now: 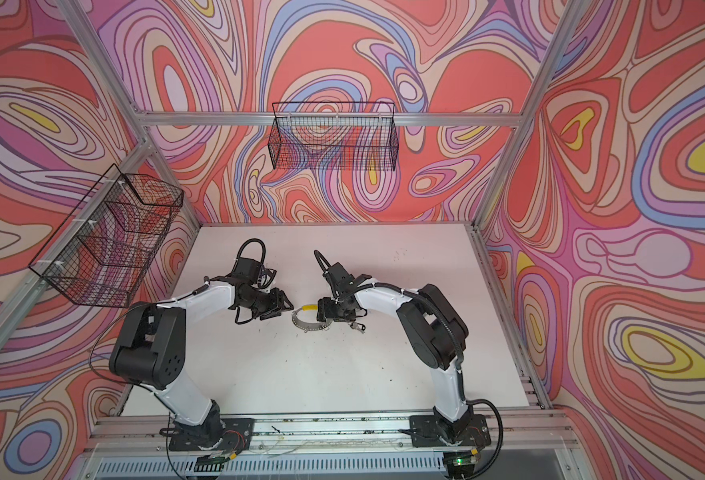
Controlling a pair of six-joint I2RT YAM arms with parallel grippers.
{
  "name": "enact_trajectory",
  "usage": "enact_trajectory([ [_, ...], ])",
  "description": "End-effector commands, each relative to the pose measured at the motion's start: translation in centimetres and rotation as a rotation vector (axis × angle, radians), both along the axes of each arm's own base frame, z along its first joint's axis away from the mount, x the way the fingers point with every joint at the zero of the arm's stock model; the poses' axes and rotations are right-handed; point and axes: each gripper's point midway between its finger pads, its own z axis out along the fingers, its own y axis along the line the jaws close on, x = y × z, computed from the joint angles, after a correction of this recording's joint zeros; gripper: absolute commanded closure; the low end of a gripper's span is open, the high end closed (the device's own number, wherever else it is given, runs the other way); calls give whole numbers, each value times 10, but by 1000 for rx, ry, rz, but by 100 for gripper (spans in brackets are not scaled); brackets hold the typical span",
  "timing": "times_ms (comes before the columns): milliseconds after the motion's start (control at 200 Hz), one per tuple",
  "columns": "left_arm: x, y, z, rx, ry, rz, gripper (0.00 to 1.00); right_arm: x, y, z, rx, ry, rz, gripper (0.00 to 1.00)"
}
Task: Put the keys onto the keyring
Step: 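Reach both grippers toward the silver ring with yellow grip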
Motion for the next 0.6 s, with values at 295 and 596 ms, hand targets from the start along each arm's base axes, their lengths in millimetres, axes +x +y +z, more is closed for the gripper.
enact_trajectory([
  [295,-10,-13,-20,-83,66,29,53,-6,5,-19,73,85,-37,30],
  [596,-21,-13,-33,-103,86,50,56,4,8,-6,241,67,-91,31],
])
